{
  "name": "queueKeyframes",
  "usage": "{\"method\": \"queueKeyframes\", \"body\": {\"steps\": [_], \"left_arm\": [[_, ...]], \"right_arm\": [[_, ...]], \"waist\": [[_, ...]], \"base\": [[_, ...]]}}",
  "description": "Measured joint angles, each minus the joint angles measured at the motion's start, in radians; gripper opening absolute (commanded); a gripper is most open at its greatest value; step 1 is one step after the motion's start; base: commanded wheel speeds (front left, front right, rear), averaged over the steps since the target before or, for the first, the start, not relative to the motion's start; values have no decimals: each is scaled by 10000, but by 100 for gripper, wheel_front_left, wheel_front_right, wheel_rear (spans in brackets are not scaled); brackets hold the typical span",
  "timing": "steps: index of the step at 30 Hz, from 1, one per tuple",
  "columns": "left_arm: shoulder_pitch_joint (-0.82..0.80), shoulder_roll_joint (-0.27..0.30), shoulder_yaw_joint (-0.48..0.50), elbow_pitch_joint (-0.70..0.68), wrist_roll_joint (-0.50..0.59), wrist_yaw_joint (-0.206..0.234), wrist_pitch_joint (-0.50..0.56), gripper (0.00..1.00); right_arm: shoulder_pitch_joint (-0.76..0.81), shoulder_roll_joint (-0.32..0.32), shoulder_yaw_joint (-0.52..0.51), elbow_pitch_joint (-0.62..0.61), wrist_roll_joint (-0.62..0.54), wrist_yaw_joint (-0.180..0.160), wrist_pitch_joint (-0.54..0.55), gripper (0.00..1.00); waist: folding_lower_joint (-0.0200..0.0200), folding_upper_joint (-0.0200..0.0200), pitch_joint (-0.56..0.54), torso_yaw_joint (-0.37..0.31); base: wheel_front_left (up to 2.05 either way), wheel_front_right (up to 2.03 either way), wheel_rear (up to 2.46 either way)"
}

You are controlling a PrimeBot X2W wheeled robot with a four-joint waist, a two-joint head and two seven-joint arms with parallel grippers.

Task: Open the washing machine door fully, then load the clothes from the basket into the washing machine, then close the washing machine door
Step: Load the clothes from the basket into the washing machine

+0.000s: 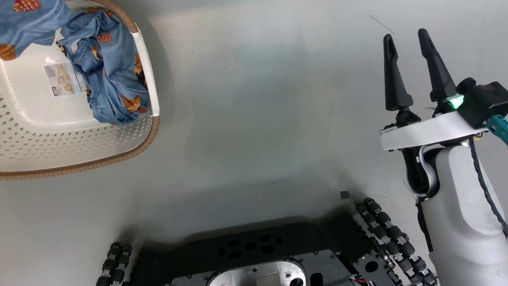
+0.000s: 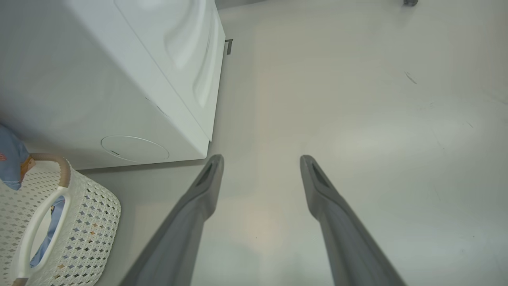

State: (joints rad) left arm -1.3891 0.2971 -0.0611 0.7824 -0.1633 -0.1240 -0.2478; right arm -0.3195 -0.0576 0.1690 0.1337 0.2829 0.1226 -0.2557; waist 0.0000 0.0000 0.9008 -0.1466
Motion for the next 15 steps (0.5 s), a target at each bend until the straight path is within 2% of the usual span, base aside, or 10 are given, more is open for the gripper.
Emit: {"method": "queueKeyframes", "body": {"steps": [6, 15], "left_arm": [[76, -309, 58, 531, -224, 0, 52, 100], [133, -376, -17, 874, -307, 0, 77, 100]], "right_arm": [[-1, -4, -100, 21, 0, 0, 0, 100], [-24, -23, -176, 77, -2, 0, 0, 100]], "waist": [[0, 0, -176, 176], [0, 0, -428, 418]], "base": [[0, 0, 0], [0, 0, 0]]}}
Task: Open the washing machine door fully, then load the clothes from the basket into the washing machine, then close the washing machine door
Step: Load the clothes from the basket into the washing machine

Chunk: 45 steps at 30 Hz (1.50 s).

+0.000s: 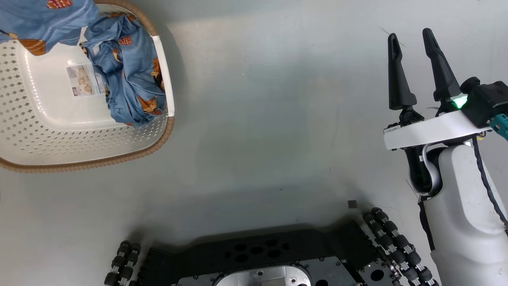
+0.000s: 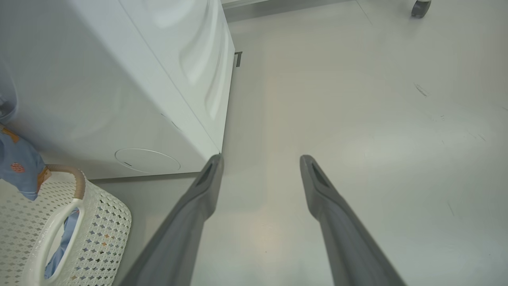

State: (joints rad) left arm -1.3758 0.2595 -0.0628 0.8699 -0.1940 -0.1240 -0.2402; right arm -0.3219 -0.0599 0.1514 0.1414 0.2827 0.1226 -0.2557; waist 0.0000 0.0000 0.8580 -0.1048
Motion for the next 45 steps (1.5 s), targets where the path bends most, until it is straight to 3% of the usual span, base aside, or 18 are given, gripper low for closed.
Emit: {"method": "queueKeyframes", "body": {"steps": [23, 45], "left_arm": [[1225, -502, 56, -119, -389, -2, -123, 100], [4222, -777, 926, -2940, -706, -2, -173, 100]], "right_arm": [[-138, -69, -290, 81, -13, 0, 0, 100], [-166, -73, -301, 88, -29, 0, 0, 100]], "waist": [[0, 0, -858, 616], [0, 0, -1093, 867]], "base": [[0, 0, 0], [0, 0, 0]]}}
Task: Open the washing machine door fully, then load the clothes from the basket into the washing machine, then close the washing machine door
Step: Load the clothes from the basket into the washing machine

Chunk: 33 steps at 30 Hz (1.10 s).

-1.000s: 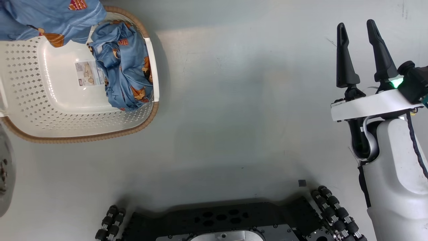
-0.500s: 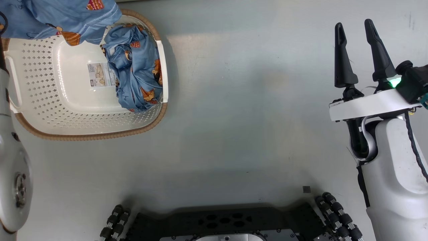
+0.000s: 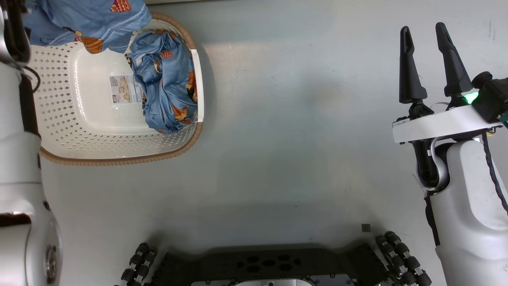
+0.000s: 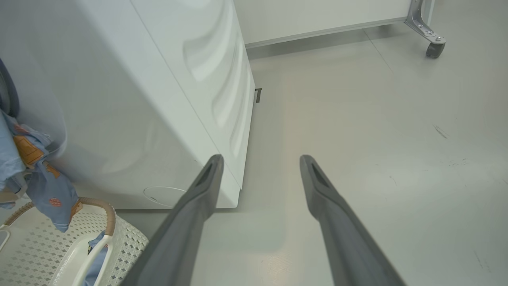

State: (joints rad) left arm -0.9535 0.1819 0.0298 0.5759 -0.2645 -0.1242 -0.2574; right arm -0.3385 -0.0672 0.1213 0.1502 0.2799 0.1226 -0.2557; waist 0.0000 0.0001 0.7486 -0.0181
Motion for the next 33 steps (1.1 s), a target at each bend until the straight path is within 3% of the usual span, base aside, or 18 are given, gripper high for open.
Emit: {"method": "queueKeyframes", "body": {"steps": [9, 12, 33], "left_arm": [[1234, -123, 558, -1185, -31, 105, -2, 100], [1896, -453, 886, -1672, -194, 169, -2, 100], [4743, -989, 1279, -3568, 151, 188, -2, 100]], "right_arm": [[1, 0, 12, 10, 0, 0, 0, 100], [2, 4, 27, 27, 63, 0, 0, 100], [2, -6, 121, 44, 107, 0, 0, 100]], "waist": [[0, 0, -33, 24], [0, 0, -48, 25], [0, 0, 44, -8]], "base": [[0, 0, 0], [0, 0, 0], [0, 0, 0]]}}
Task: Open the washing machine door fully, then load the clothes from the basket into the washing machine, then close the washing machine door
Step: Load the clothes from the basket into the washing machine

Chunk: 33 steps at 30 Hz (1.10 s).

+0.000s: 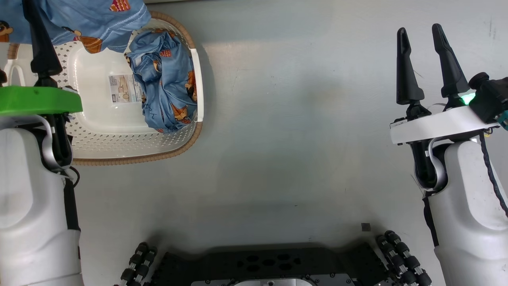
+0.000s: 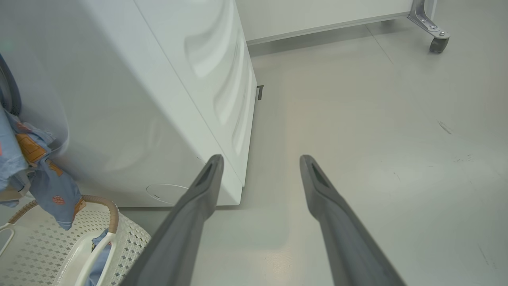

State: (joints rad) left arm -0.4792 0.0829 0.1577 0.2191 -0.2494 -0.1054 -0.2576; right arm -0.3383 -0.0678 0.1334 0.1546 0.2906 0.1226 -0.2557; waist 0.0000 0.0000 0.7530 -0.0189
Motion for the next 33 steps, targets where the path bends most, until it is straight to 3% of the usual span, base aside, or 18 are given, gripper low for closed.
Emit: {"method": "queueKeyframes", "body": {"steps": [13, 33], "left_arm": [[1282, -351, 15, -466, 54, -10, 0, 100], [2210, -382, -4, -639, 128, -56, 0, 100]], "right_arm": [[-2, -56, 27, 17, 0, 0, 0, 100], [-17, -136, 27, 77, 25, 0, 0, 100]], "waist": [[0, 0, 45, 30], [0, 0, 56, 89]], "base": [[0, 0, 0], [0, 0, 0]]}}
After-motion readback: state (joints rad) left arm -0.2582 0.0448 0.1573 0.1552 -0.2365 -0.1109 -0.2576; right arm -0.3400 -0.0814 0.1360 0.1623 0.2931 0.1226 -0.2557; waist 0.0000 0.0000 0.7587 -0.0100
